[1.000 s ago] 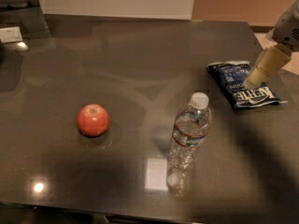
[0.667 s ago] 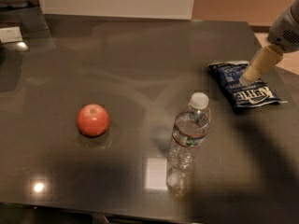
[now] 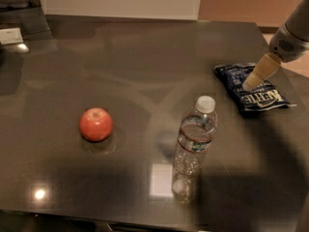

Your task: Move blue chip bag near water bottle

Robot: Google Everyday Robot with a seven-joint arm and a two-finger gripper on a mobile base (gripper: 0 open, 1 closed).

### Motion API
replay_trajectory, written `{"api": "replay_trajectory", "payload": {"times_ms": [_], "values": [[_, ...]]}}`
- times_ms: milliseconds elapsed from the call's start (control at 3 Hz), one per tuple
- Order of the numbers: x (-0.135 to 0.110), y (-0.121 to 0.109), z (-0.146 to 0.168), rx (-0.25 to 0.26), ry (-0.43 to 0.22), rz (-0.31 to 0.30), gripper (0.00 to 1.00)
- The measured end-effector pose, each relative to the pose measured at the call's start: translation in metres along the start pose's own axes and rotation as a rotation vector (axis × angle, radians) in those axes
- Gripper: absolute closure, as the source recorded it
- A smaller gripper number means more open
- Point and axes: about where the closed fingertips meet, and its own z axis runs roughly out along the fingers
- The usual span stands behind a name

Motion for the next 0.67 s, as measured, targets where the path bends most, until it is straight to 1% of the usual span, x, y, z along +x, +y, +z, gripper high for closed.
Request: {"api": "replay_trajectory", "payload": {"times_ms": [333, 667], "values": [[0.005, -0.008, 0.018, -0.019, 0.034, 0.048, 0.0], [0.006, -0.006, 0.033, -0.031, 0.083, 0.061, 0.18]]}}
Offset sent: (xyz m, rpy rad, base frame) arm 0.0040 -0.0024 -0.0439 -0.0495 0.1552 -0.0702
